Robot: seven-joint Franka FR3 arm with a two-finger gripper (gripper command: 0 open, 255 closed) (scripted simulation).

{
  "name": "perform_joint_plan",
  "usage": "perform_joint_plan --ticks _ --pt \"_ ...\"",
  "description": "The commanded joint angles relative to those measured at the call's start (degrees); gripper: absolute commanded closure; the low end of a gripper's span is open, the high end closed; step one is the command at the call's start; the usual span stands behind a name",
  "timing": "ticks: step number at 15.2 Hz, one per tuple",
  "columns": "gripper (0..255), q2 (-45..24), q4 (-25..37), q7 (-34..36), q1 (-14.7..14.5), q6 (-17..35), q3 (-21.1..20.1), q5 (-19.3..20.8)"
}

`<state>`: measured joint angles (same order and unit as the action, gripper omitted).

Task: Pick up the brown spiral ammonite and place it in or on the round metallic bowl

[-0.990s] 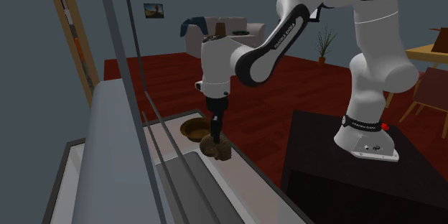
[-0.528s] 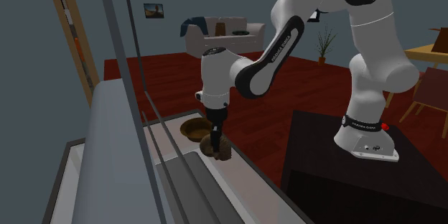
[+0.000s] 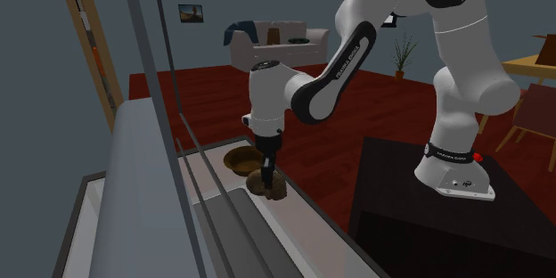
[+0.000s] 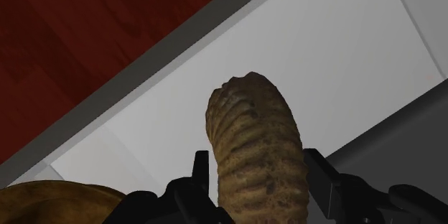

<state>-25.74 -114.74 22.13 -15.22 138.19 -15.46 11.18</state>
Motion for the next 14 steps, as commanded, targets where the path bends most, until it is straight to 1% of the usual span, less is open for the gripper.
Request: perform_joint_plan --ticks 1,9,14 --pt "255 0.0 0.0 0.0 0.0 0.0 0.0 0.0" --pt "255 0.0 0.0 0.0 0.0 0.0 0.0 0.0" --pt "255 2.7 0.3 -0.8 0.5 -2.9 -0.7 -1.2"
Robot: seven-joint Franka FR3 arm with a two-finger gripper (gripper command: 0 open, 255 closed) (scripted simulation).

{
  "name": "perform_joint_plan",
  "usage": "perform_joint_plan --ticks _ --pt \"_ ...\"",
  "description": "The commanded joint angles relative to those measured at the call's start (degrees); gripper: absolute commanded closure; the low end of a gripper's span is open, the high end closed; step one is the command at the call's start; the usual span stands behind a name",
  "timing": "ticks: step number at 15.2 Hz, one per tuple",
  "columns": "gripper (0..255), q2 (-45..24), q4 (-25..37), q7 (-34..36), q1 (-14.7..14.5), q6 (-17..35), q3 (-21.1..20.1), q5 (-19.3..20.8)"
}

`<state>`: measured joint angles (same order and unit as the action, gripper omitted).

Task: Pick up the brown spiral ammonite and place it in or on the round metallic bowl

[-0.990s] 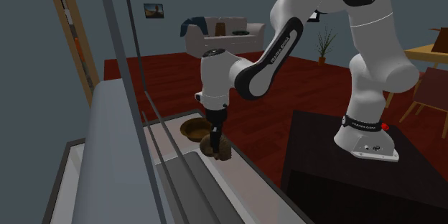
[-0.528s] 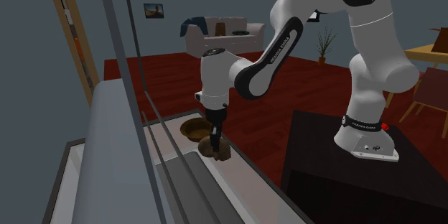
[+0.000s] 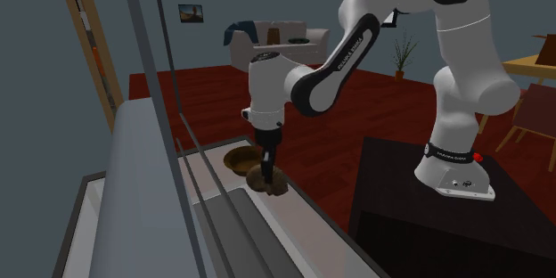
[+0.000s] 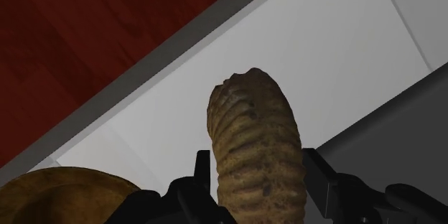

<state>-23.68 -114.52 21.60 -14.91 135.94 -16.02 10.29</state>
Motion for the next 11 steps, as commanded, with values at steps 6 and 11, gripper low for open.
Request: perform_joint_plan --ticks 6,11 --pt "255 3.8 0.8 -1.2 0.7 -4.3 -0.8 -1.7" --pt "255 6.1 1.7 -1.9 1.0 -7.5 -1.3 -2.7"
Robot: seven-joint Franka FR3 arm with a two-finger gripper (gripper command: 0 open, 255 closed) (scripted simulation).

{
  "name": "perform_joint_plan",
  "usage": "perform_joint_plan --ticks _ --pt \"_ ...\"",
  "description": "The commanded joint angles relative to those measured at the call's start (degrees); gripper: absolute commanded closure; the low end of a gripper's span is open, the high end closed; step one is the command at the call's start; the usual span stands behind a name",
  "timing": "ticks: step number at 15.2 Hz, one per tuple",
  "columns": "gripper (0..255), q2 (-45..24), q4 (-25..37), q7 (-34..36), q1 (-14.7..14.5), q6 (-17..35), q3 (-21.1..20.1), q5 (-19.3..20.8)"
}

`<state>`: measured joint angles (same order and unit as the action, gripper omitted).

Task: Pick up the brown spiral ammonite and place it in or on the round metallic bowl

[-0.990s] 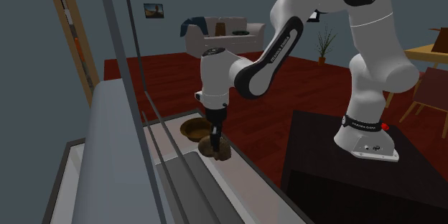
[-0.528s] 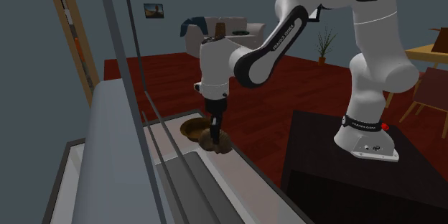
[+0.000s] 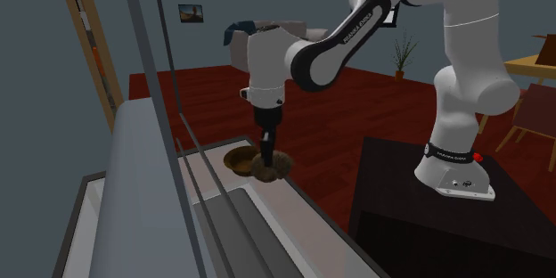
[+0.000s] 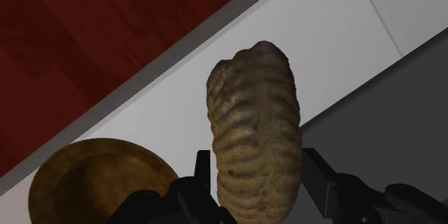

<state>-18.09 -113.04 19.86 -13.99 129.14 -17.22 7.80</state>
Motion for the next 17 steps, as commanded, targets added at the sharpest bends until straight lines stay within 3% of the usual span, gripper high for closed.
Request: perform_joint_plan --ticks 1,7,17 --pt "255 0.9 0.5 -0.3 0.1 -1.3 -0.2 -0.4" --pt "255 3.3 2.0 -1.1 0.4 -5.1 -0.5 -1.5" --pt "255 -4.4 15.7 -12.0 6.6 -10.9 3.6 -0.9"
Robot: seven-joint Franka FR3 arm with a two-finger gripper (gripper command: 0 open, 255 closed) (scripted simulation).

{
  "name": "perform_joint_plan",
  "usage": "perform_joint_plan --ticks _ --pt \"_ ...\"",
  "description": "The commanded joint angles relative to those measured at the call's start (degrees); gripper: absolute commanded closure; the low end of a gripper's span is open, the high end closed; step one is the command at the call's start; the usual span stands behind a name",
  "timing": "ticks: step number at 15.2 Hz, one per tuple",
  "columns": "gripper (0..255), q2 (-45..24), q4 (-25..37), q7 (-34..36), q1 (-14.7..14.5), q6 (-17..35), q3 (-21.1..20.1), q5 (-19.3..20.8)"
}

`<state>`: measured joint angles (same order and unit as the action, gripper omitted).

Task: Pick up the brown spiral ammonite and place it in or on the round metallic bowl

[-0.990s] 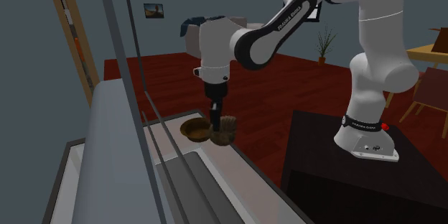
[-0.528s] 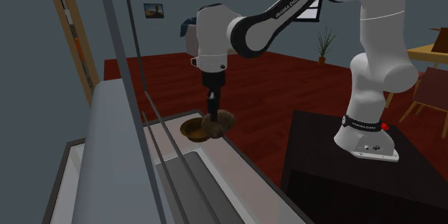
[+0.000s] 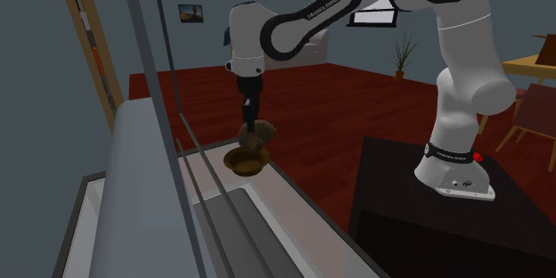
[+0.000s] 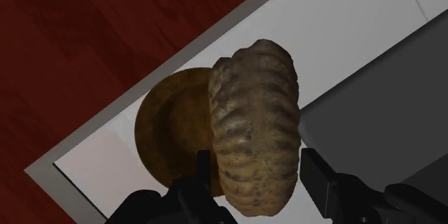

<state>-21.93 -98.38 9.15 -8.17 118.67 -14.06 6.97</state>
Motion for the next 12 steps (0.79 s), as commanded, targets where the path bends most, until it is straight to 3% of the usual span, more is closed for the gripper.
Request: perform_joint_plan --ticks 1,3,12 --pt "255 -1.6 2.9 -2.3 1.3 -1.2 0.7 0.0" --pt "255 -3.3 6.0 -3.9 2.2 -2.5 1.3 0.1" --pt "255 -6.1 3.1 -3.3 2.0 3.1 1.7 1.0"
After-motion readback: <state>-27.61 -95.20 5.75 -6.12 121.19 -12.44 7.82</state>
